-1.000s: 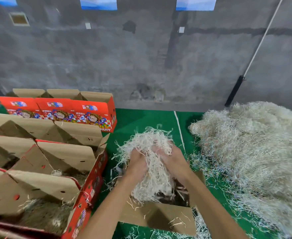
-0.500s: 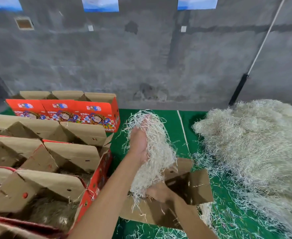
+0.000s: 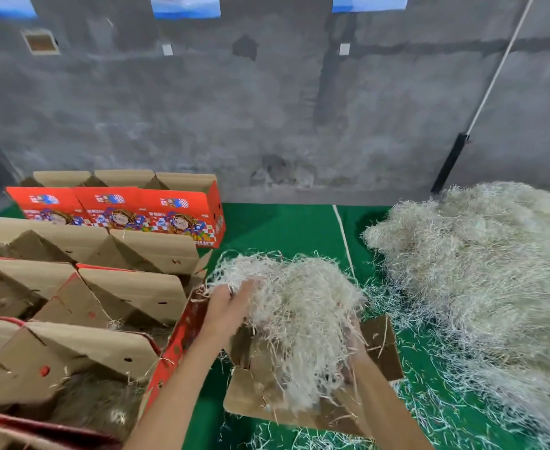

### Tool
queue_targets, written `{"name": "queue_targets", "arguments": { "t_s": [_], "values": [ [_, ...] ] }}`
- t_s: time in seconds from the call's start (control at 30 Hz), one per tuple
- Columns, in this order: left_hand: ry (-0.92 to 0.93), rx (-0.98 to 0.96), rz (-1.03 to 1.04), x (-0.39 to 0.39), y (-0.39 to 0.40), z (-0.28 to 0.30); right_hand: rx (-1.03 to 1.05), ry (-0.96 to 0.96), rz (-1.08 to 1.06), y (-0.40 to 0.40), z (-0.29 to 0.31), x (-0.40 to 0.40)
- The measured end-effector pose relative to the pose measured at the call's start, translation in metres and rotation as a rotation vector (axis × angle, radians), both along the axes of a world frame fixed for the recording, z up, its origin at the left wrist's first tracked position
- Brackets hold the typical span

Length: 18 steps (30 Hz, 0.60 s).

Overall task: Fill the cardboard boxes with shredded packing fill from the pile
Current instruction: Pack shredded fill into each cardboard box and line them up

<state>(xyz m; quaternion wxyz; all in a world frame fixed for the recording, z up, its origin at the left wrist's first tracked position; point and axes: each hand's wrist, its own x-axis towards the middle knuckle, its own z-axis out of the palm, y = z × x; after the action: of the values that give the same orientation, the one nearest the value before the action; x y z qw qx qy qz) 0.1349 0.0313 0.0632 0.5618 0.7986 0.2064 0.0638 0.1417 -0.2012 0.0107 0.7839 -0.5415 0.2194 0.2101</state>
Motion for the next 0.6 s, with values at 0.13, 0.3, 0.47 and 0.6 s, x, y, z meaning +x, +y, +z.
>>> {"name": "queue_targets", "arguments": {
  "t_s": [0.13,0.3,0.47,0.6],
  "values": [
    [0.147,-0.19,-0.15,-0.018,-0.061,-0.021,0.045,-0.21,0.081,0.028,0.023,-0.007],
    [0.045,-0.363,0.119,-0.004,-0.064,-0.02,-0.291,-0.161,-0.129,0.016,0.015,0.015],
    [-0.103,-0.489,0.335,0.01,-0.005,-0.015,-0.447,-0.217,-0.282,-0.039,0.011,0.022],
    [0.132,-0.36,0.061,0.005,-0.079,-0.032,-0.568,-0.407,0.222,0.02,0.01,0.001]
  ]
}}
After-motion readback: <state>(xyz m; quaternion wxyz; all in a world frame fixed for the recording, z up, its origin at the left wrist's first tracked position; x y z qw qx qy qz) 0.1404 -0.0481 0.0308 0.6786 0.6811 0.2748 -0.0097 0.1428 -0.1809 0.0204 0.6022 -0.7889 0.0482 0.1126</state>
